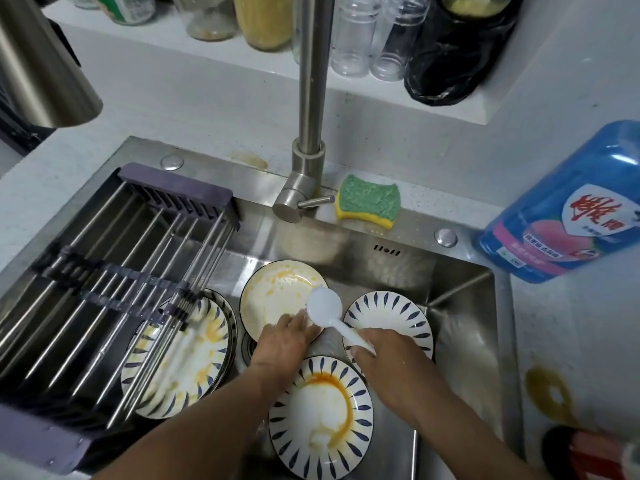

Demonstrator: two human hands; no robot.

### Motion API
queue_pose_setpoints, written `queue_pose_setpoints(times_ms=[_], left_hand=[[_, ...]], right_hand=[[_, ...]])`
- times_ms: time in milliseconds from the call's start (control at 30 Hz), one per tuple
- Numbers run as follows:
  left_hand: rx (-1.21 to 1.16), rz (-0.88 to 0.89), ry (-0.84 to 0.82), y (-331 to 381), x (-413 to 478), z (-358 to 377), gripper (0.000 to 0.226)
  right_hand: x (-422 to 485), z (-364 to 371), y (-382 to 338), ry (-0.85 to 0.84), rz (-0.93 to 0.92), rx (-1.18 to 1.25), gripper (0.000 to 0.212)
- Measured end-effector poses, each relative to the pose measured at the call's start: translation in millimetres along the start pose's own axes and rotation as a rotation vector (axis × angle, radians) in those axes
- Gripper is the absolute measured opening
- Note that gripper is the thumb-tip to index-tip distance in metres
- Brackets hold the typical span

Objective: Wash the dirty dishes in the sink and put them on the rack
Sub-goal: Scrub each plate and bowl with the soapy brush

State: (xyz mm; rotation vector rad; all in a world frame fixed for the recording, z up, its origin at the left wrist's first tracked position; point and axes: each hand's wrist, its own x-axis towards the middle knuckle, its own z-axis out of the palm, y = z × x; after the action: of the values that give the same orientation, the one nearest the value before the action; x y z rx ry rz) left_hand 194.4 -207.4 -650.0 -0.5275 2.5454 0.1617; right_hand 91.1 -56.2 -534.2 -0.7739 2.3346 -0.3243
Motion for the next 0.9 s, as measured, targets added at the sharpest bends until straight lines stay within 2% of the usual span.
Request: queue_pose_setpoints(times_ms=[133,233,300,367,433,500,567,700,800,900], left_hand=[[-0.003,0.007,-0.023,-2,-1,0,0.084],[-0.207,-0.023,0.039,3,-14,-8,0.087],[-0.466,-0.112,0.179,7,-28,-9,0.074],[-0.693,-0.260,0.290,9,-41,-3,0.051],[-0.826,-0.364,0.284,10,-50,-1,0.030],[-0.987,-0.371,0.251,17,-54,-17,0.019],[-1.168,-0.293,0.279,26,-57,-52,0.016],[-1.330,-0.069,0.516,40,-64,-161,0.012],[-1.347,0.123,0.670,54,-77,-259,0.002],[-1.321,0.296,0.713,77,-88,-350,0.006]], right_hand=[[0,2,8,-0.007,0.060,0.111,0.019],[-4,0,14,0.010,0.099,0.313,0.012],[-9,-5,16,0.034,0.106,0.424,0.011],[-17,-9,18,0.029,0.109,0.520,0.017],[-28,-15,19,0.010,0.122,0.651,0.021],[-40,-23,17,0.041,0.100,0.709,0.019],[-55,-34,10,0.134,0.075,0.715,0.019],[-84,-53,-19,0.314,-0.004,0.883,0.022],[-101,-72,-41,0.457,0.005,1.171,0.019],[-108,-97,-50,0.551,0.016,1.319,0.021]])
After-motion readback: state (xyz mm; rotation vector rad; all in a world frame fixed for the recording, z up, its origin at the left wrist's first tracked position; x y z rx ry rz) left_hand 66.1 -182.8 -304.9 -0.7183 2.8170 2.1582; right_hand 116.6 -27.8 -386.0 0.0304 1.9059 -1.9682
